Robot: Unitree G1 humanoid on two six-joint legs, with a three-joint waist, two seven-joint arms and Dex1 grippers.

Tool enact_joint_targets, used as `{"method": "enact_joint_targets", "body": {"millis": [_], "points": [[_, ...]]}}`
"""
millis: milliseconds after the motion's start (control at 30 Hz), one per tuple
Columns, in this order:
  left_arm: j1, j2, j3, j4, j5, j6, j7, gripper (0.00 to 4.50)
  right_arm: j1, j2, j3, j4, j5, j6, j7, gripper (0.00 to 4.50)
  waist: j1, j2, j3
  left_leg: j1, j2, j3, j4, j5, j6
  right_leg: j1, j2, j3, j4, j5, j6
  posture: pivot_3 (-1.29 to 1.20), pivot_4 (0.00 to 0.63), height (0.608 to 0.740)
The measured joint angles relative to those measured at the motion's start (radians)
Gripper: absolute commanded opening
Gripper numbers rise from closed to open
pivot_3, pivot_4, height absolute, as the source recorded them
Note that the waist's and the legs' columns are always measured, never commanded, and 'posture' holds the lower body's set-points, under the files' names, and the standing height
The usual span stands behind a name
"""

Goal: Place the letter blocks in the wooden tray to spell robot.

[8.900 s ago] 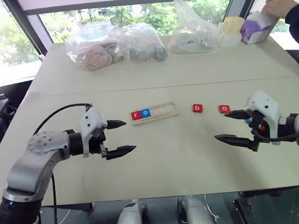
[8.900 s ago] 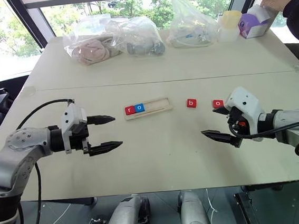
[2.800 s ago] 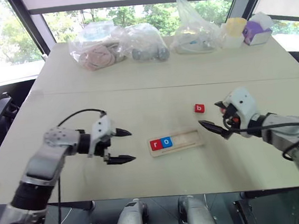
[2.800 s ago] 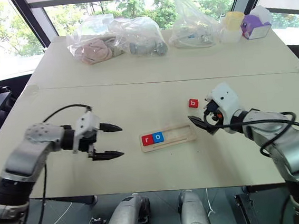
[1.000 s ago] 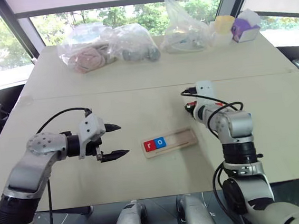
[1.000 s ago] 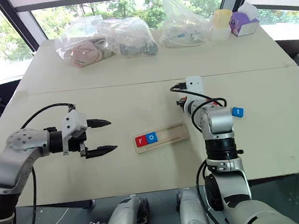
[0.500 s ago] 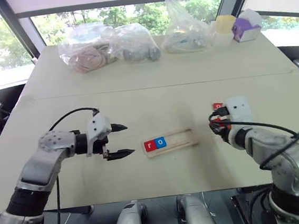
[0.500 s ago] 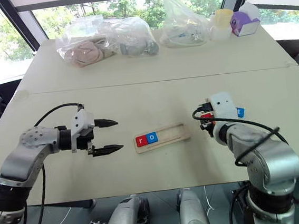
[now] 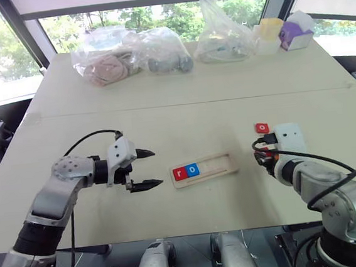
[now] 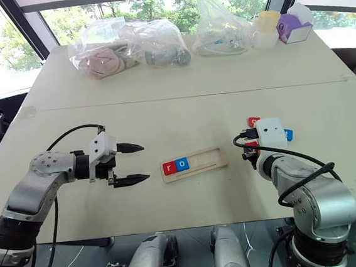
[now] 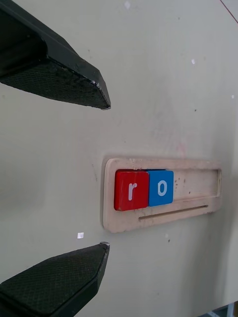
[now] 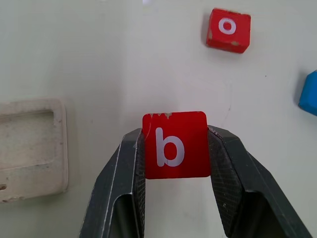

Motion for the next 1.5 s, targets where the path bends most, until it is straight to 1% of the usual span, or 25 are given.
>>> {"method": "enact_joint_targets", "body": {"millis": [233, 267, 300, 400, 433, 467, 567, 667, 700, 767, 833, 900, 1000, 1067, 1133, 1200, 1333, 1500], "points": [[0.012, 0.008, 0.000, -0.004, 0.000, -0.001, 0.008, 4.50, 0.006, 0.013, 0.022, 0.050, -0.028, -0.007, 0.008, 1.18, -0.001, 0.000, 0.000, 0.000, 0.000, 0.000, 0.000, 0.000, 0.000, 0.000, 0.000, 0.000, 0.000, 0.000, 0.000, 0.00, 0.150, 0.740], [0.016, 0.008, 0.000, -0.005, 0.000, 0.000, 0.009, 4.50, 0.009, 0.023, 0.024, 0.057, -0.030, -0.011, 0.008, 2.22, -0.001, 0.000, 0.000, 0.000, 0.000, 0.000, 0.000, 0.000, 0.000, 0.000, 0.000, 0.000, 0.000, 0.000, 0.000, 0.00, 0.150, 0.740], [0.016, 0.008, 0.000, -0.007, 0.000, 0.001, 0.012, 4.50, 0.011, 0.029, 0.026, 0.065, -0.031, -0.016, 0.009, 2.66, 0.000, 0.000, 0.000, 0.000, 0.000, 0.000, 0.000, 0.000, 0.000, 0.000, 0.000, 0.000, 0.000, 0.000, 0.000, 0.00, 0.150, 0.740], [0.017, 0.008, 0.000, -0.025, -0.001, 0.003, 0.021, 4.50, 0.012, 0.030, 0.026, 0.066, -0.042, -0.021, 0.015, 4.26, 0.000, 0.000, 0.000, 0.000, 0.000, 0.000, 0.000, 0.000, 0.000, 0.000, 0.000, 0.000, 0.000, 0.000, 0.000, 0.00, 0.150, 0.740], [0.018, 0.008, 0.000, -0.027, -0.001, 0.004, 0.023, 4.50, 0.007, 0.024, 0.025, 0.066, -0.042, -0.018, 0.024, 4.45, -0.001, 0.000, 0.000, 0.000, 0.000, 0.000, 0.000, 0.000, 0.000, 0.000, 0.000, 0.000, 0.000, 0.000, 0.000, 0.00, 0.150, 0.740], [0.018, 0.008, 0.000, -0.028, -0.001, 0.005, 0.024, 4.50, 0.000, 0.004, 0.027, 0.065, -0.038, -0.015, 0.040, 4.45, -0.001, 0.000, 0.000, 0.000, 0.000, 0.000, 0.000, 0.000, 0.000, 0.000, 0.000, 0.000, 0.000, 0.000, 0.000, 0.00, 0.150, 0.740], [0.018, 0.011, 0.000, -0.030, -0.001, 0.005, 0.025, 4.50, -0.015, -0.170, 0.066, 0.051, 0.004, -0.014, 0.133, 4.45, -0.001, 0.001, 0.001, 0.000, 0.000, 0.000, 0.000, 0.000, 0.000, 0.000, -0.001, 0.000, 0.000, 0.000, 0.000, 0.00, 0.150, 0.740], [0.017, 0.011, 0.000, -0.029, -0.001, 0.005, 0.025, 4.50, -0.036, -0.412, 0.105, 0.027, 0.091, -0.057, 0.306, 4.45, 0.000, 0.001, 0.001, 0.000, 0.000, -0.001, 0.000, 0.000, 0.000, 0.000, -0.001, 0.000, -0.001, 0.000, 0.000, 0.00, 0.150, 0.740], [0.016, 0.010, -0.001, -0.028, -0.001, 0.004, 0.025, 4.50, -0.040, -0.504, 0.108, 0.026, 0.128, -0.103, 0.393, 4.45, 0.000, 0.001, 0.001, 0.000, 0.000, 0.000, 0.000, 0.000, 0.000, 0.000, -0.001, 0.000, -0.002, 0.000, 0.000, 0.00, 0.150, 0.740], [0.012, 0.008, -0.002, -0.024, 0.000, 0.001, 0.025, 4.50, -0.026, -0.644, 0.104, 0.034, 0.171, -0.209, 0.547, 4.45, 0.001, 0.000, 0.001, 0.000, 0.000, -0.001, 0.000, 0.000, 0.000, 0.000, -0.001, -0.001, -0.002, -0.001, 0.001, 0.00, 0.150, 0.740], [0.007, 0.006, -0.004, -0.019, 0.000, 0.000, 0.025, 4.50, 0.070, -0.800, 0.103, 0.082, 0.171, -0.427, 0.740, 4.45, 0.006, -0.001, 0.001, 0.000, 0.000, -0.001, 0.000, 0.000, 0.000, 0.002, -0.001, -0.001, -0.003, -0.003, 0.004, 0.00, 0.150, 0.740], [0.005, 0.006, -0.004, -0.017, 0.000, 0.000, 0.024, 4.50, 0.153, -0.888, 0.112, 0.159, 0.134, -0.642, 0.891, 4.45, 0.006, -0.001, 0.001, 0.000, -0.001, 0.000, 0.000, -0.001, 0.001, 0.002, -0.001, -0.001, -0.003, -0.003, 0.004, 0.00, 0.150, 0.740], [0.005, 0.012, -0.004, -0.016, 0.000, -0.005, 0.013, 4.50, 0.166, -0.929, 0.149, 0.295, 0.072, -0.899, 1.036, 4.45, 0.000, -0.001, 0.001, 0.000, -0.001, 0.002, 0.001, -0.001, 0.001, 0.002, -0.002, -0.001, -0.003, -0.003, 0.004, 0.00, 0.150, 0.740], [0.004, 0.021, -0.003, -0.016, 0.000, -0.019, 0.002, 4.50, 0.110, -0.924, 0.201, 0.418, 0.022, -1.040, 1.088, 4.45, -0.003, -0.001, 0.001, 0.001, -0.001, 0.002, 0.001, -0.001, 0.001, 0.001, -0.003, -0.001, -0.002, -0.002, 0.004, 0.00, 0.150, 0.740], [0.004, 0.029, -0.003, -0.019, 0.000, -0.022, -0.003, 4.50, 0.027, -0.894, 0.255, 0.539, -0.019, -1.148, 1.126, 4.45, -0.002, -0.001, 0.001, 0.001, 0.000, 0.002, 0.001, -0.001, 0.001, 0.000, -0.002, -0.001, -0.001, 0.000, 0.001, 0.00, 0.150, 0.740], [0.005, 0.035, -0.003, -0.024, -0.001, -0.022, -0.004, 4.50, -0.030, -0.863, 0.299, 0.628, -0.048, -1.215, 1.160, 4.45, 0.000, -0.001, 0.001, 0.001, 0.000, 0.002, 0.001, -0.001, 0.001, 0.000, -0.002, -0.001, -0.001, 0.000, 0.000, 0.00, 0.150, 0.740], [0.015, 0.051, -0.004, -0.045, -0.003, -0.020, -0.024, 4.50, -0.110, -0.823, 0.375, 0.767, -0.095, -1.289, 1.227, 4.45, 0.005, -0.001, 0.001, 0.000, 0.000, 0.003, 0.001, -0.001, 0.001, 0.000, -0.003, -0.001, -0.002, 0.000, 0.000, 0.00, 0.150, 0.740], [0.022, 0.085, -0.006, -0.067, -0.002, -0.035, -0.063, 4.50, -0.152, -0.770, 0.423, 0.855, -0.134, -1.333, 1.269, 4.45, 0.005, -0.001, 0.001, 0.000, 0.000, 0.003, 0.001, -0.001, 0.001, 0.000, -0.003, -0.001, -0.001, 0.000, 0.000, 0.00, 0.150, 0.740]]}}
